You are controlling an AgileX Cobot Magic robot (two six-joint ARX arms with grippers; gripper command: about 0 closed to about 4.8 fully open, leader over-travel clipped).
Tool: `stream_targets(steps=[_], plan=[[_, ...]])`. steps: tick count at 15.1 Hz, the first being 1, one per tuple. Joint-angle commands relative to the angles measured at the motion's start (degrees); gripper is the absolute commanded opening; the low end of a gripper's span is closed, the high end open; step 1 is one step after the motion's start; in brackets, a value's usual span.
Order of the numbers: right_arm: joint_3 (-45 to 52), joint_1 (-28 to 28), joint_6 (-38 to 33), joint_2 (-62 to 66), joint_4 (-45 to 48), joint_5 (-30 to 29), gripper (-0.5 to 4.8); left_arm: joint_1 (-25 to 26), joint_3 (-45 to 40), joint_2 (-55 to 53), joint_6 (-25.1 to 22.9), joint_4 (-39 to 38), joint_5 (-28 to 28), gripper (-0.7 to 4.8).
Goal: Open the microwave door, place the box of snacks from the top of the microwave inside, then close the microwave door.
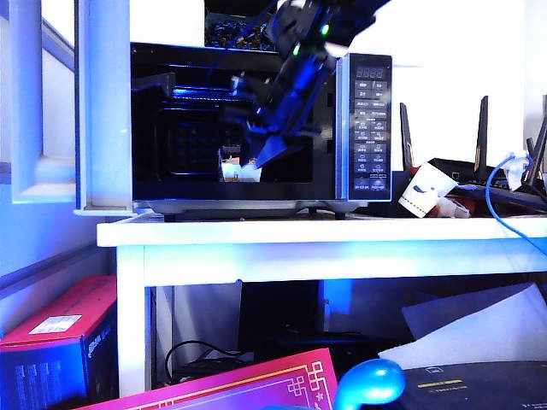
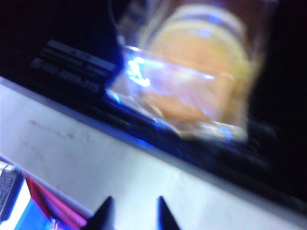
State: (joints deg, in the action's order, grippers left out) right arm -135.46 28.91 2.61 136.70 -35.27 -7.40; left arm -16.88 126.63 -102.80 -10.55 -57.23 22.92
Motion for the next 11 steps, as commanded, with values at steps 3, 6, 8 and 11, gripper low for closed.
stream_targets(steps=[3, 6, 8, 11], plan=[[-0.20, 0.79, -0.07, 2.80, 9.16, -0.24, 1.38, -0.02, 0.28, 0.42, -0.20, 0.76, 0.02, -0.06], [-0.20, 0.81, -0.07, 4.76, 14.95, -0.11, 1.39, -0.02, 0.28, 0.42, -0.22, 0.76, 0.02, -0.06], [-0.20, 0.81, -0.07, 6.05, 19.02, 0.07, 1.39, -0.02, 0.28, 0.42, -0.22, 0.74, 0.02, -0.06], [-0.20, 0.81, -0.76, 8.44, 25.92, 0.17, 1.39, -0.02, 0.28, 0.42, -0.20, 0.74, 0.02, -0.06]])
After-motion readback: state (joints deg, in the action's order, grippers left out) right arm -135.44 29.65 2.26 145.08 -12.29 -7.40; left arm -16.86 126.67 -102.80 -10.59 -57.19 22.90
